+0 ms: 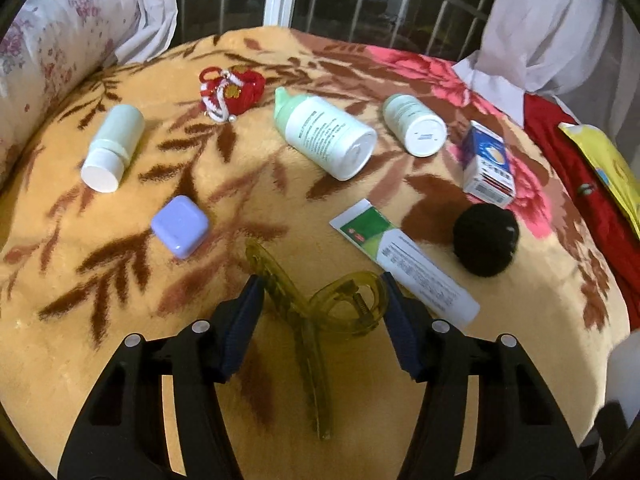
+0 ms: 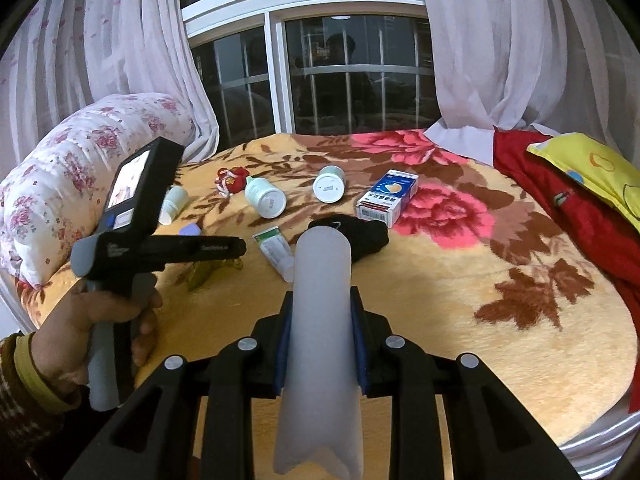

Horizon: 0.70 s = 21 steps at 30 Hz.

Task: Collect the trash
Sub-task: 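Grasp the green hair clip with the left tool while the right tool grasps the white tube, then drop the hair clip and white tube into the orange bin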

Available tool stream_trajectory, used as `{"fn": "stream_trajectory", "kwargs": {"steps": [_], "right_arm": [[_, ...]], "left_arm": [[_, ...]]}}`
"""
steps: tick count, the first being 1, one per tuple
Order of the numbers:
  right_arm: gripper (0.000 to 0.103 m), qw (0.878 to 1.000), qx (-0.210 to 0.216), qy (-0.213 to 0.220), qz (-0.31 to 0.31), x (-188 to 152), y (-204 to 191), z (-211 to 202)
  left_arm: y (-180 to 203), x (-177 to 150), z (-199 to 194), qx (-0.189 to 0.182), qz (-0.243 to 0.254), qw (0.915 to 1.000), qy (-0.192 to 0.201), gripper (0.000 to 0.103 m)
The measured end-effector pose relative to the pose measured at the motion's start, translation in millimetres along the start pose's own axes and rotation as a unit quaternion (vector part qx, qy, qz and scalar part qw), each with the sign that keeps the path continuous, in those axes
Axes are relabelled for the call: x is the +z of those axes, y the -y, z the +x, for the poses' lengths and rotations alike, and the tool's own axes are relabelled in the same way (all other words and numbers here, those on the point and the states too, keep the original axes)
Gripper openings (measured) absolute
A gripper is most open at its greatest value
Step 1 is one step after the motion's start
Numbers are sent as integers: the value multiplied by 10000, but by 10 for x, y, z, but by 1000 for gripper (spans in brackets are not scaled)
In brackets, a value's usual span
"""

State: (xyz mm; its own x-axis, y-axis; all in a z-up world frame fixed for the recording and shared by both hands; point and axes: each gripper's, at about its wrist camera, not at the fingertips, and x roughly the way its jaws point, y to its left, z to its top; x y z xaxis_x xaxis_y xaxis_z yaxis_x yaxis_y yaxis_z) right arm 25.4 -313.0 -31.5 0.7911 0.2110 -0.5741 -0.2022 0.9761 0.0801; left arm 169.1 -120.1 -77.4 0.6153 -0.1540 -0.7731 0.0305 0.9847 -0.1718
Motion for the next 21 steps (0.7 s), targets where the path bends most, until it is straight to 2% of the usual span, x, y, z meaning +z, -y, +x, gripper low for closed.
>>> {"fn": "stream_trajectory", "kwargs": {"steps": [15, 21], "right_arm": [[25, 9991, 290, 134, -278, -22, -342, -331], [25, 9966, 690, -208, -406, -232, -515, -470]], "left_arm": [[-256, -473, -1057, -461, 260, 9972, 531, 57], [-336, -857, -1432, -643, 584, 9955, 390, 57]]}}
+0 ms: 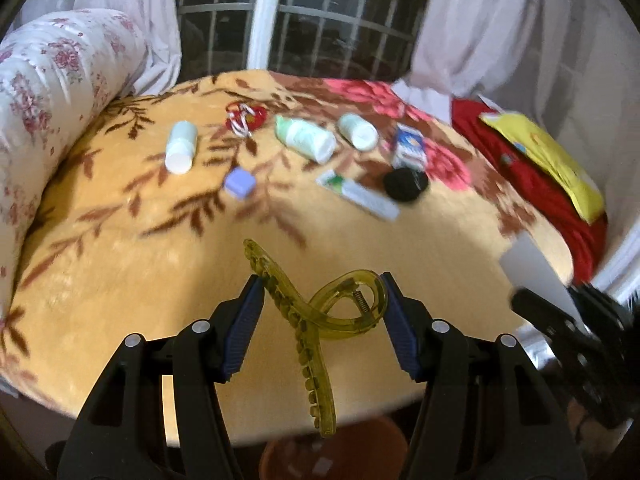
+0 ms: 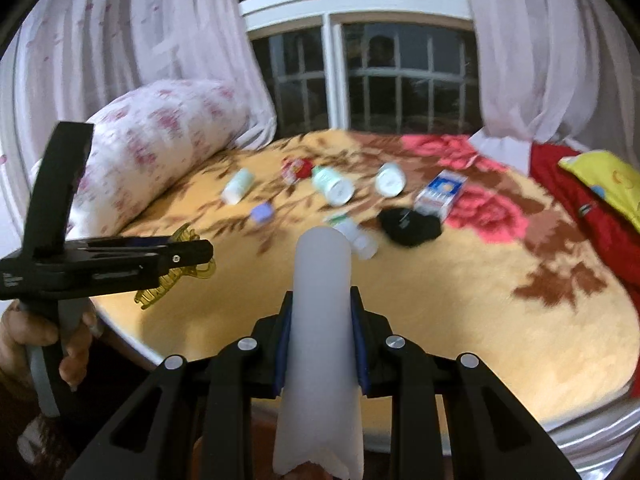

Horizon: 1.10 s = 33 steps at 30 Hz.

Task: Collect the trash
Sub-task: 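Drop the hair clip and white tube into the orange bin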

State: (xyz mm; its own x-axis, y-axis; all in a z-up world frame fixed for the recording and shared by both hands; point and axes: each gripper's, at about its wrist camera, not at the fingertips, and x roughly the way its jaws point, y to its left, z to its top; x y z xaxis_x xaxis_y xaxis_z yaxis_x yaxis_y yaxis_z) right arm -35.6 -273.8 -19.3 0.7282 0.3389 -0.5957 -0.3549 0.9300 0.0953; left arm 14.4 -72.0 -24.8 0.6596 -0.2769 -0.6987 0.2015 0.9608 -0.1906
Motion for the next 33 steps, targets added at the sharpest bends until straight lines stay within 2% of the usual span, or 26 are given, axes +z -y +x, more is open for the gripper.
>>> {"fn": "stream_trajectory", "kwargs": {"steps": [4, 7, 11, 16, 18, 19, 21, 22, 23, 29, 33], "right_arm": [[25, 9965, 455, -696, -96, -365, -187, 95], [25, 9882, 710, -1352, -139, -744, -331, 263], [25, 9745, 878, -2066, 14, -1157, -423, 470], [26, 9629, 849, -2560, 17, -1434, -489, 605], [27, 9582, 889, -2719, 5, -1482, -506, 637], [31, 9558, 931, -2788, -6, -1495, -516, 646], [42, 9533, 974, -2859, -34, -1519, -540, 636], [57, 9528, 976, -2874, -32, -1510, -542, 633], [59, 9537, 976, -2844, -50, -1499, -554, 612], [59, 9626, 789, -2589, -101, -1359, -476, 453], [59, 9757, 572, -2114, -8, -1139, -304, 269]], "left_arm": [[37, -455, -135, -304, 272, 9979, -510, 57], [61, -839, -70, -499, 336, 9924, -1069, 58], [45, -1209, 98, -497, 374, 9849, -1613, 57], [-9, -1514, 349, -521, 369, 9716, -2280, 58], [4, -1559, 399, -534, 376, 9685, -2402, 58], [23, -1576, 413, -555, 415, 9670, -2452, 58], [74, -1594, 436, -646, 465, 9629, -2577, 60], [100, -1594, 441, -666, 490, 9618, -2612, 65], [133, -1597, 443, -652, 546, 9606, -2645, 68], [196, -1538, 361, -624, 639, 9633, -2530, 68], [59, -1328, 207, -543, 453, 9754, -2086, 68]]}}
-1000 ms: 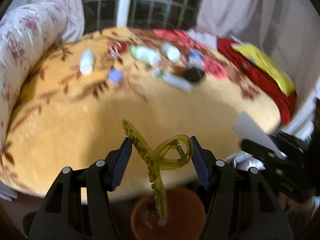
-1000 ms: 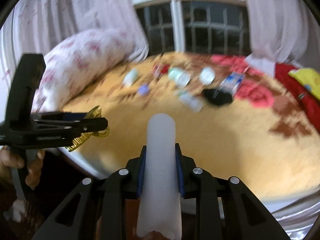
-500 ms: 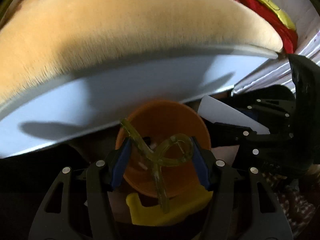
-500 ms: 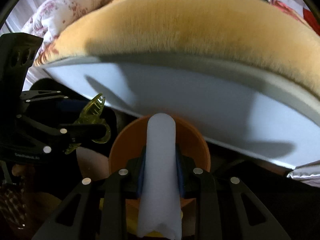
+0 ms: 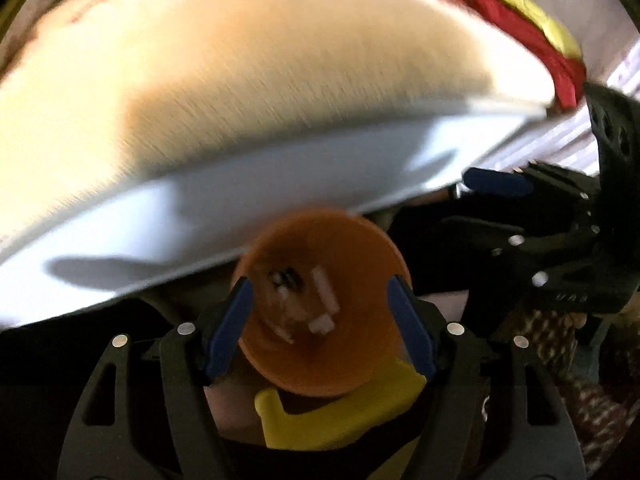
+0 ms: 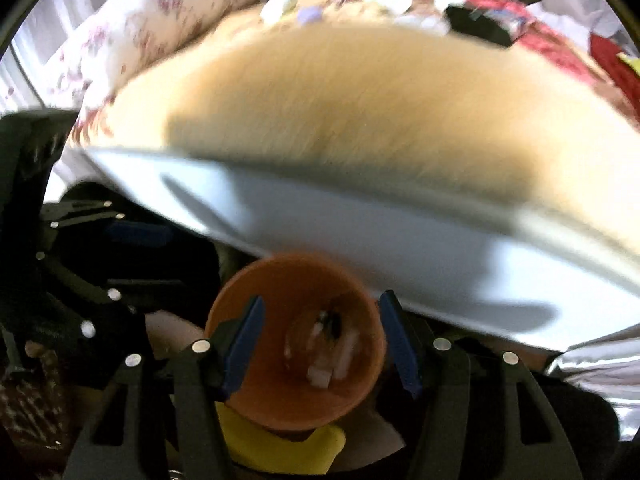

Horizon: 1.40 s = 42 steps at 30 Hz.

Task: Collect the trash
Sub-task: 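Drop the hair clip and white tube into the orange bin, then grasp the purple cube with the left tool while the right tool grasps the ointment tube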

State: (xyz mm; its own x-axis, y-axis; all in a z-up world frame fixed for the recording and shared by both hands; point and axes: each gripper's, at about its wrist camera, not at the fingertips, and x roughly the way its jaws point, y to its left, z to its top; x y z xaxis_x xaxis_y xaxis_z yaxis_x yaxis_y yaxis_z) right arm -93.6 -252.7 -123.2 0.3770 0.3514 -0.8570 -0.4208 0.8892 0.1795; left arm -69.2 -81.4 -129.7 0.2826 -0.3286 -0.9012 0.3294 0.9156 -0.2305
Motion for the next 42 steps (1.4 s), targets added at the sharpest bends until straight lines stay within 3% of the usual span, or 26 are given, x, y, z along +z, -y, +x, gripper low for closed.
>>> {"fn": "stream_trajectory", "kwargs": {"steps": [4, 8, 14, 22, 28, 30, 33, 42], "right_arm": [[59, 9980, -186, 603, -46, 274, 162, -281], [59, 9932, -413, 1072, -181, 580, 235, -452], [59, 9860, -438, 1591, -236, 931, 229, -554], [59, 9853, -330, 1652, -290, 1116, 212, -451], [59, 9875, -269, 1543, -196, 1180, 292, -339], [59, 9880, -222, 1518, -162, 1194, 318, -312], [59, 9884, -233, 1496, -156, 1212, 320, -284], [59, 9878, -361, 1491, -251, 1376, 330, -205]], "left_arm": [[-153, 288, -371, 158, -198, 9965, 798, 68], [-325, 787, -610, 410, -284, 9866, 1555, 68], [-526, 1513, -557, 656, -198, 9742, 2150, 68], [-1026, 2434, -16, 1045, -118, 9780, 1801, 68], [-1199, 2706, 286, 1214, -329, 9832, 1324, 68], [-1224, 2766, 342, 1319, -400, 9831, 1207, 62], [-1289, 2787, 370, 1486, -584, 9809, 1114, 35], [-1261, 2424, 55, 1187, -771, 9774, 1571, 35]]}}
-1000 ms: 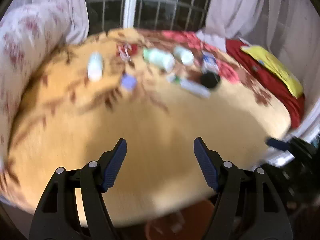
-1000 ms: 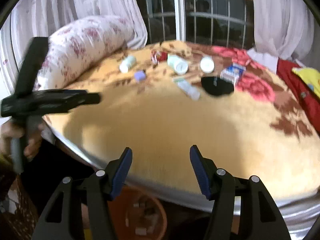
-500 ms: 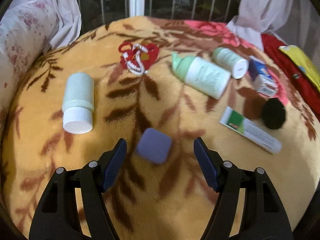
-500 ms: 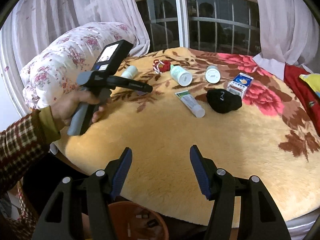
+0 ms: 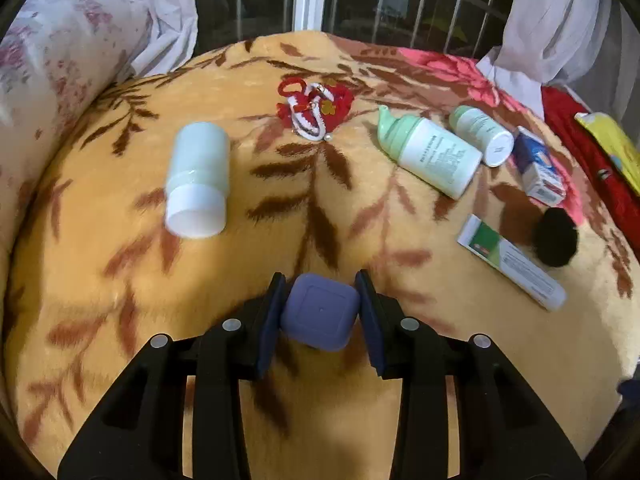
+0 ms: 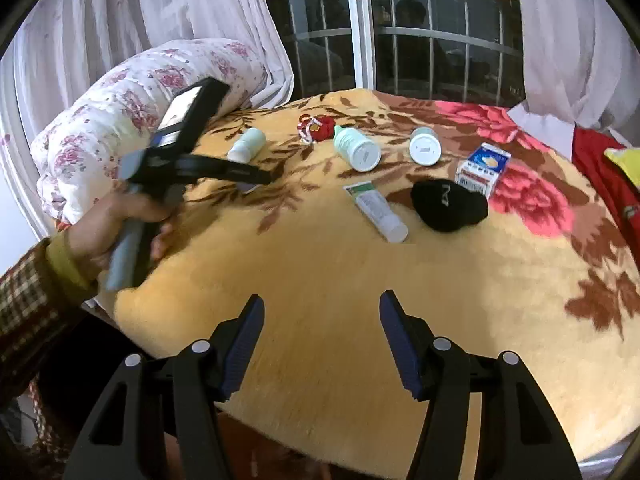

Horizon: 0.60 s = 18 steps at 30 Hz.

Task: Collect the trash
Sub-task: 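Grasp the purple cube with the left tool while the right tool grasps the ointment tube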

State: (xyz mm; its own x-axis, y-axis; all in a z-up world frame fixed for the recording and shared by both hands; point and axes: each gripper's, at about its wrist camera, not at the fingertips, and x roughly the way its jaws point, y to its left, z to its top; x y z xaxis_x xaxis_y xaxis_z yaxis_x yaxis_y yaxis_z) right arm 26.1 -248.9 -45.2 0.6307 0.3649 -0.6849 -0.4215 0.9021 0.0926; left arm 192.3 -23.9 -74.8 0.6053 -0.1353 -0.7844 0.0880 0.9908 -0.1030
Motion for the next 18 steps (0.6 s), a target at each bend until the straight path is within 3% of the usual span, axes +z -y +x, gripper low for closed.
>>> {"fn": "stream_trajectory", "kwargs": {"steps": [9, 18], "right_arm": [[59, 9993, -316, -129, -178, 563, 190, 475], [51, 9887, -626, -1314, -357, 944, 329, 1502]], "left_arm": [[39, -321, -426, -117, 1, 9996, 269, 35], [65, -537, -731, -348, -6, 9982, 484, 35]]}}
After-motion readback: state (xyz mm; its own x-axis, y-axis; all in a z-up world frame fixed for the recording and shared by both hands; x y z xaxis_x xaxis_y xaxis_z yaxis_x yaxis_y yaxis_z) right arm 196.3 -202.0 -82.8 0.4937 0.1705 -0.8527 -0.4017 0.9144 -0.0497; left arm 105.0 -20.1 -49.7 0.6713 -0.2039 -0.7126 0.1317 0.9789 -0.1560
